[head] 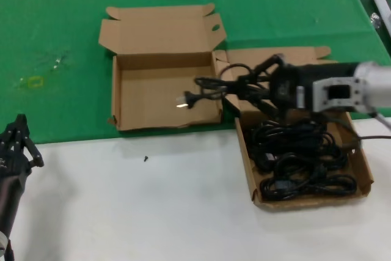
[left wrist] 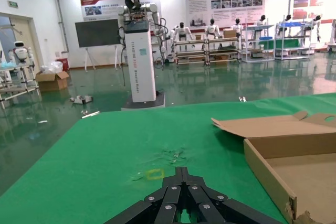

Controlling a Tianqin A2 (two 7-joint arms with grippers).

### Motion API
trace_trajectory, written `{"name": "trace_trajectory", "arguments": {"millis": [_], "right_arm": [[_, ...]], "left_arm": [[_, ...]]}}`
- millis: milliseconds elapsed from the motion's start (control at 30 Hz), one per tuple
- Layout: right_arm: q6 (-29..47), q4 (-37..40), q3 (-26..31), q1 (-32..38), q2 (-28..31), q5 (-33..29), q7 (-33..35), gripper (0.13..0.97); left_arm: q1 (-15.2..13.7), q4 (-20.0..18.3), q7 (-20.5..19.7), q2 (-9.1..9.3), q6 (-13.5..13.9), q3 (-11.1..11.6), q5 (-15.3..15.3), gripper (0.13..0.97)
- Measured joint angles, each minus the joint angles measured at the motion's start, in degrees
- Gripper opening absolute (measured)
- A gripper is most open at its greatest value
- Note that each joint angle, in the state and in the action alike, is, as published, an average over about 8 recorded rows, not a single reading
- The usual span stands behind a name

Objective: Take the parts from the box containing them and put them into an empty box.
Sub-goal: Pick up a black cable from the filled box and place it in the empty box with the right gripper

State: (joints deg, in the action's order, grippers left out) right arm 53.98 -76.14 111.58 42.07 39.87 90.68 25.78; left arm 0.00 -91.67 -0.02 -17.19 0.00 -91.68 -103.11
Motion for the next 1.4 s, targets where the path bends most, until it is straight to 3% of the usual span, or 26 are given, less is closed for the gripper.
{"name": "trace_trajectory", "arguments": {"millis": [367,633,1033,1400], "right_arm": [[-3.3,4.62,4.47,4.79,-9.57,-3.36,0.12,0.182],[-5.08,12.6,7.03,8.56,-16.51,-4.74,4.39,0.182],[-9.28,29.83,7.11,13.57,-26.2,-3.93,18.95,0.182],[-11.56,48.58,3.11,18.71,-32.72,-0.6,35.86,0.181]], "left_arm": [[0.0,0.0,0.0,0.0,0.0,0.0,0.0,0.142],[0.0,0.0,0.0,0.0,0.0,0.0,0.0,0.142],[0.0,0.0,0.0,0.0,0.0,0.0,0.0,0.142],[0.0,0.0,0.0,0.0,0.0,0.0,0.0,0.142]]}}
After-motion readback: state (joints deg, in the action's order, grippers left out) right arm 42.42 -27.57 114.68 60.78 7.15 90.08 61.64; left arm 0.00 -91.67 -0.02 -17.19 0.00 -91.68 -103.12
